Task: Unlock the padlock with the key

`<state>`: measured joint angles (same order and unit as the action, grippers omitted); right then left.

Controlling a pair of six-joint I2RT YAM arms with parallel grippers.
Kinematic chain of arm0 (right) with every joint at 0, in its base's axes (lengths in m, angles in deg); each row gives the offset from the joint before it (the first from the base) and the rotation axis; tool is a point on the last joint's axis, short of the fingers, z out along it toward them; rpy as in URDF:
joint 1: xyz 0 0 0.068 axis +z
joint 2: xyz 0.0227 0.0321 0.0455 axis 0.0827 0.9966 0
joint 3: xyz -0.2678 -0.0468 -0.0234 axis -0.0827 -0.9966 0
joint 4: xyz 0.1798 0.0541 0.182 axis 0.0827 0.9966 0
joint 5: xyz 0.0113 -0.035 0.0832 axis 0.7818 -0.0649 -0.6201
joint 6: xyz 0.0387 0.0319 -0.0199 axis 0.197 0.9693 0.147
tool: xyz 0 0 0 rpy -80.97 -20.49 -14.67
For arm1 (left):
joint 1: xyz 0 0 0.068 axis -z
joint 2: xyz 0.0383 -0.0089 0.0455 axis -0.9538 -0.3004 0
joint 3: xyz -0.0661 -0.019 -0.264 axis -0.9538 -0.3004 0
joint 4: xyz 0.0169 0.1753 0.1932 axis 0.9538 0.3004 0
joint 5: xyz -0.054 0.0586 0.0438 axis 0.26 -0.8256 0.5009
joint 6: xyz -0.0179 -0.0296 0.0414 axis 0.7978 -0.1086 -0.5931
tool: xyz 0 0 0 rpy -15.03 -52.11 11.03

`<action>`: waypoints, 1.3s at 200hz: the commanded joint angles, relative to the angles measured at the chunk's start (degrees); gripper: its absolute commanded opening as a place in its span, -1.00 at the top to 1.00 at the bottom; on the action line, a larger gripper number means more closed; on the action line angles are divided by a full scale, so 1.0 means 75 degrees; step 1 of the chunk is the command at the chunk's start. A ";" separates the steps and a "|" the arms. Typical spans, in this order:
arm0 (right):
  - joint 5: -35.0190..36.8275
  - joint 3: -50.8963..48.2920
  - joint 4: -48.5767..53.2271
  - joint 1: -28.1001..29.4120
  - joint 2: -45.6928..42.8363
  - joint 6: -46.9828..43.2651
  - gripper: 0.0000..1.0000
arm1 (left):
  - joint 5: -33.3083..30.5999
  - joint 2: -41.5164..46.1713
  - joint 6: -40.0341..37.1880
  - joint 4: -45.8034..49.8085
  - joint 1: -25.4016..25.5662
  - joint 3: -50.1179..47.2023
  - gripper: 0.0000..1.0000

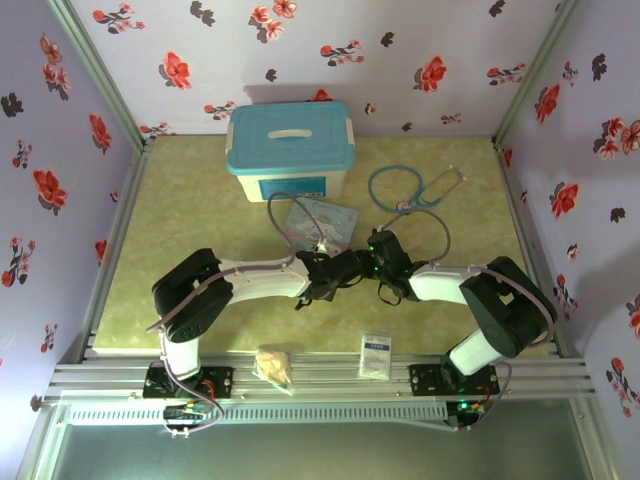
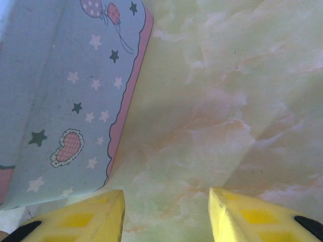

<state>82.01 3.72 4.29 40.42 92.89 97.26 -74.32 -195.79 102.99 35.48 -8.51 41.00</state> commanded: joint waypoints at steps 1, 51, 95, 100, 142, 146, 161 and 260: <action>0.0046 -0.0230 -0.0088 0.0218 -0.0426 -0.0104 0.03 | 0.0675 0.0891 -0.0111 -0.0795 -0.0288 -0.0580 0.27; 0.0611 0.0085 0.0701 0.1463 -0.1100 -0.0132 -0.03 | 0.2480 0.3363 -0.0691 -0.2310 -0.1521 -0.1803 -0.26; 0.0526 0.0979 0.0682 0.2067 0.0049 0.0502 -0.08 | 0.3734 0.4869 0.0780 -0.4232 -0.2804 -0.3917 -0.49; 0.0490 0.1079 0.0704 0.2103 0.0168 0.0513 -0.09 | 0.3670 0.5011 0.0972 -0.4411 -0.2857 -0.4177 -0.50; 0.0655 0.2098 0.1330 0.2466 0.1139 0.0530 -0.11 | 0.3295 0.5470 0.1062 -0.4639 -0.3244 -0.4774 -0.51; 0.0709 0.2159 0.1407 0.2487 0.1221 0.0577 -0.10 | 0.3294 0.5450 0.1042 -0.4633 -0.3304 -0.4756 -0.51; 0.0886 0.2298 0.1646 0.2507 0.1426 0.0666 -0.08 | 0.3319 0.5334 0.1034 -0.4605 -0.3552 -0.4669 -0.54; 0.0815 0.2244 0.1433 0.2548 0.1885 0.1102 0.09 | 0.3102 0.4308 -0.0699 -0.4469 -0.4350 -0.3074 -0.53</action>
<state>88.11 20.75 14.93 59.18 105.06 102.81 -50.15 -160.36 103.93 1.54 -39.18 13.29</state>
